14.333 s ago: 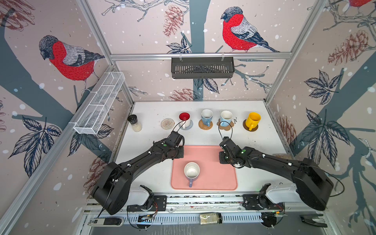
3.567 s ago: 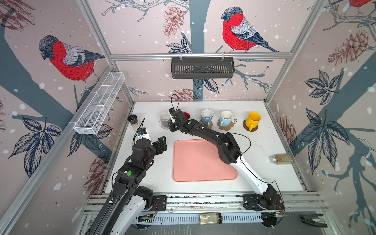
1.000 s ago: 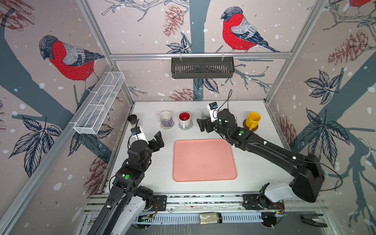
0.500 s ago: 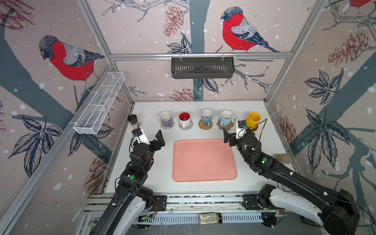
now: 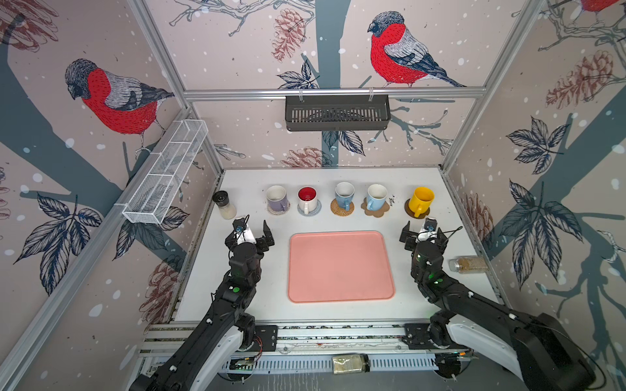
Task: Place cups on coasters
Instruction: Reset both arms
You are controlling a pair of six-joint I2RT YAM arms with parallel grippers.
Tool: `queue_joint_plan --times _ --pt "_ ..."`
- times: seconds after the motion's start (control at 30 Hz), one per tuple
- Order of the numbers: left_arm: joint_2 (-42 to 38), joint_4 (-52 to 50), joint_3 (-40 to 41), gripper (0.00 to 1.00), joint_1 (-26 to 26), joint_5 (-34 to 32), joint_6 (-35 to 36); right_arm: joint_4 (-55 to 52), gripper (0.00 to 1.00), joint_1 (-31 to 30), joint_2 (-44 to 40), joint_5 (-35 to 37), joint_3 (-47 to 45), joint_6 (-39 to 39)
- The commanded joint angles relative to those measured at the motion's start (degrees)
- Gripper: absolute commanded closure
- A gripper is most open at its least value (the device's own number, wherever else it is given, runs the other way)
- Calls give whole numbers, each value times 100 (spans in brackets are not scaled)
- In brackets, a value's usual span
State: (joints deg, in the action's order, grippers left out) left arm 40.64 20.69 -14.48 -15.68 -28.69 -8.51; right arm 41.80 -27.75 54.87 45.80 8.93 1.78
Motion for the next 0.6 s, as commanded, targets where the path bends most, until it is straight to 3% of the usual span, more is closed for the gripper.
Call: queue_joint_plan --times 0.0,0.13,0.3,0.57 --pt "415 890 62 2 627 337 134 1023 0 310 -196 242 -389 168" --pt "1047 1875 287 2 1293 1206 157 1504 0 879 -403 -115 -735 393" --pt "2159 3152 366 2 1309 1538 598 2599 0 1619 -155 -780 -1143 602" --pt "3530 4825 507 3 1311 1812 729 4647 0 1726 1423 -1025 -1363 310"
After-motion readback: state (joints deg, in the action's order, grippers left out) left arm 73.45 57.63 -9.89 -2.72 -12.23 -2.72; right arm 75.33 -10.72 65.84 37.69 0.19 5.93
